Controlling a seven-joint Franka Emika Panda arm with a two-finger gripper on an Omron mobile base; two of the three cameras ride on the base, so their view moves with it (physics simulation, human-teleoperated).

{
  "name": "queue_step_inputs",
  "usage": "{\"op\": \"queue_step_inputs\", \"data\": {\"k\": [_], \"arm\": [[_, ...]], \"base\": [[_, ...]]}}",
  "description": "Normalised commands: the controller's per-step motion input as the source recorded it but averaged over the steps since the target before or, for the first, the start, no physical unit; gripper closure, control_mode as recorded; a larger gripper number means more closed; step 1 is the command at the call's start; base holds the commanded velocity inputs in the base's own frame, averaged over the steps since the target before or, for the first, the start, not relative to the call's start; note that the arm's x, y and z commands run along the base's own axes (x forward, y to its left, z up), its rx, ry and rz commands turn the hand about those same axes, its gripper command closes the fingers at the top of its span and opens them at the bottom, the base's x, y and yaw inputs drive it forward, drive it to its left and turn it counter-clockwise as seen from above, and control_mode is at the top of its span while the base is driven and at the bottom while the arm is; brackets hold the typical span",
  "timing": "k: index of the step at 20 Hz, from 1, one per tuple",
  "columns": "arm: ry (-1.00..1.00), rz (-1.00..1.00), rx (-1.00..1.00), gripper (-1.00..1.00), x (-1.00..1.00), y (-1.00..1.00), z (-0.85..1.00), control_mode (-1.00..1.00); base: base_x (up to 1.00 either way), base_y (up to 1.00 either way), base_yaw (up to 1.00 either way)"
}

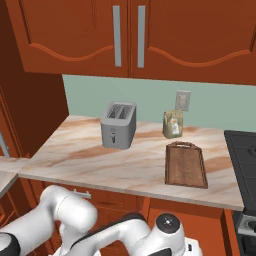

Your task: Open the drawer on the right and place the cutting tools on the cutting board.

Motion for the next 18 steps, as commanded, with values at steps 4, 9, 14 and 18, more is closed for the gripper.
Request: {"op": "queue_step_inputs", "data": {"k": [4, 9, 14, 18], "arm": [[0.03, 0.0, 0.0, -1.0, 0.01, 0.0, -0.02, -1.0], [0.02, 0.0, 0.0, -1.0, 0.0, -0.25, -0.16, -1.0], [0.0, 0.0, 0.0, -1.0, 0.0, -0.33, -0.29, -1.0], [0.0, 0.0, 0.0, -1.0, 0.03, -0.15, -0.22, -1.0]], "base": [[0.0, 0.0, 0.0], [0.0, 0.0, 0.0], [0.0, 0.0, 0.0], [0.0, 0.0, 0.0]]}}
